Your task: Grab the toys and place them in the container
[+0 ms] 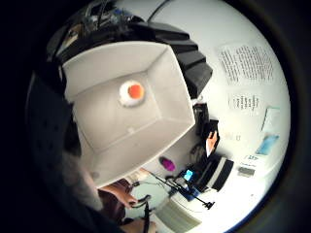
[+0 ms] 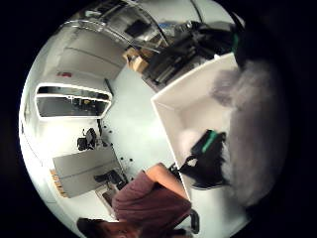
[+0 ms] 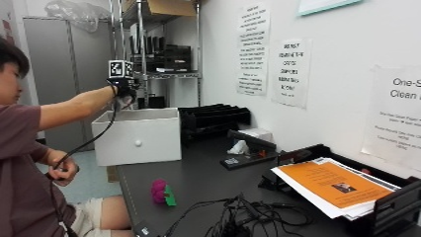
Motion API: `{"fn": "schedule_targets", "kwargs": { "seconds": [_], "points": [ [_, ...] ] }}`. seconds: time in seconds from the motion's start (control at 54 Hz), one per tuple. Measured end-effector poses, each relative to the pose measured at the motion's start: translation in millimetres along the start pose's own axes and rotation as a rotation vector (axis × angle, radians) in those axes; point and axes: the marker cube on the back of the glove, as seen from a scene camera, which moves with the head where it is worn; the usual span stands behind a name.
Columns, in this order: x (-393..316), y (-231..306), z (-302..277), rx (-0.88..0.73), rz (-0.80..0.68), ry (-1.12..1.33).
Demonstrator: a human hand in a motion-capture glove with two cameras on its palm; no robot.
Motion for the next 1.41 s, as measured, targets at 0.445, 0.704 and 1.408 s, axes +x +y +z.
{"fn": "schedule_targets", "kwargs": {
  "seconds": [0.445,0.704,1.408],
  "points": [
    [-1.9,2.5,-5.3,-0.020,-0.109,-0.068],
    [0.3,10.5,-31.8,0.090,-0.002,-0.094],
    [222.8,266.2,59.0,-0.124,0.540,0.160]
  ]
}}
